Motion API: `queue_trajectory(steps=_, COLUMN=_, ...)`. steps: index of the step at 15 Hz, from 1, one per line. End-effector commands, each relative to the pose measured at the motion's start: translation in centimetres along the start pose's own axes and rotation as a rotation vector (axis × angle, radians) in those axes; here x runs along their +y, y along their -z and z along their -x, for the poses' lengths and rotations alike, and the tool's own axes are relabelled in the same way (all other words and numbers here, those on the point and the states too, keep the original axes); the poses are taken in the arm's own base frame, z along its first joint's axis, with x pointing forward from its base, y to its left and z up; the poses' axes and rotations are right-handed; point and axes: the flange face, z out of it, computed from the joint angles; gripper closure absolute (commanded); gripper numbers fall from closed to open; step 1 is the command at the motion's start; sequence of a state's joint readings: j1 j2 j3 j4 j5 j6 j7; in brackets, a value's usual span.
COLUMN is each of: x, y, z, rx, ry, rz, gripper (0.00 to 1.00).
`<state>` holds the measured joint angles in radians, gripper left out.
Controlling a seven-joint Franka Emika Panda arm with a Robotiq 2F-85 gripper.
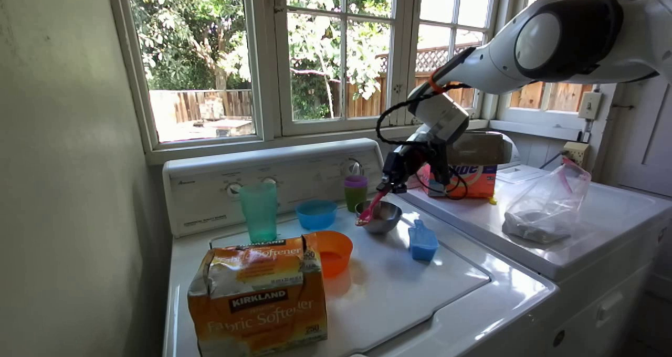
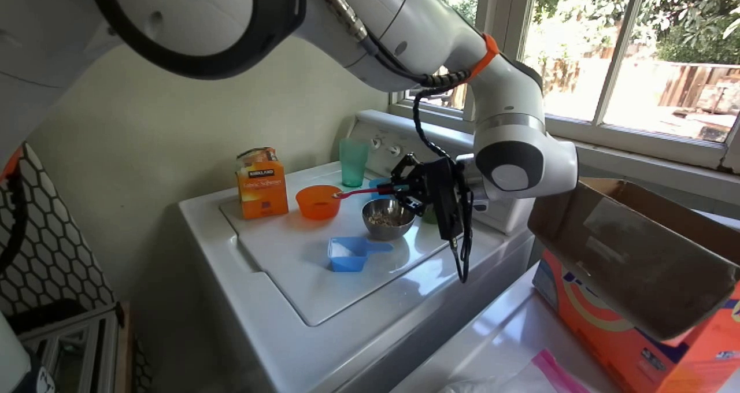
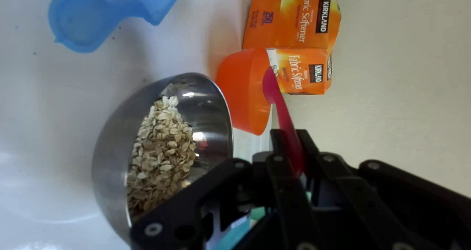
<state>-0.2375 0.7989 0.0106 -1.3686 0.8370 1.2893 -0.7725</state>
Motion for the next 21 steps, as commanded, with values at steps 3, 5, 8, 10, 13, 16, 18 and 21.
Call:
queue_trajectory(steps=3, x=-1.3, y=-1.4, z=-0.1, rx=-0.049, ry=0.046, rz=0.028, gripper=0.97)
queue_trajectory(steps=5, x=-1.7, y=-1.5, z=-0.1, rx=-0.052, ry=0.055, rz=0.036, gripper=0.97)
queue_trajectory(steps=8, x=-2.7, y=-1.5, z=0.0, rx=-0.052, ry=0.063, rz=0.049, gripper=0.97)
queue_trajectory(steps=10, x=-3.4, y=-1.8, z=-0.1, rx=-0.066, ry=0.073, rz=0.062, gripper=0.97)
queue_trajectory(steps=13, x=-4.2, y=-2.4, z=-0.4, rx=-0.084, ry=0.085, rz=0.068, gripper=0.97)
queue_trajectory(steps=16, x=-4.9, y=-3.3, z=-0.9, rx=-0.109, ry=0.099, rz=0.072, gripper=0.97)
queue_trajectory(steps=18, x=-5.3, y=-3.8, z=-1.3, rx=-0.125, ry=0.108, rz=0.084, gripper=0.97)
queue_trajectory(steps=21, x=-5.6, y=-4.8, z=-1.7, rx=-0.156, ry=0.110, rz=0.105, gripper=0.97)
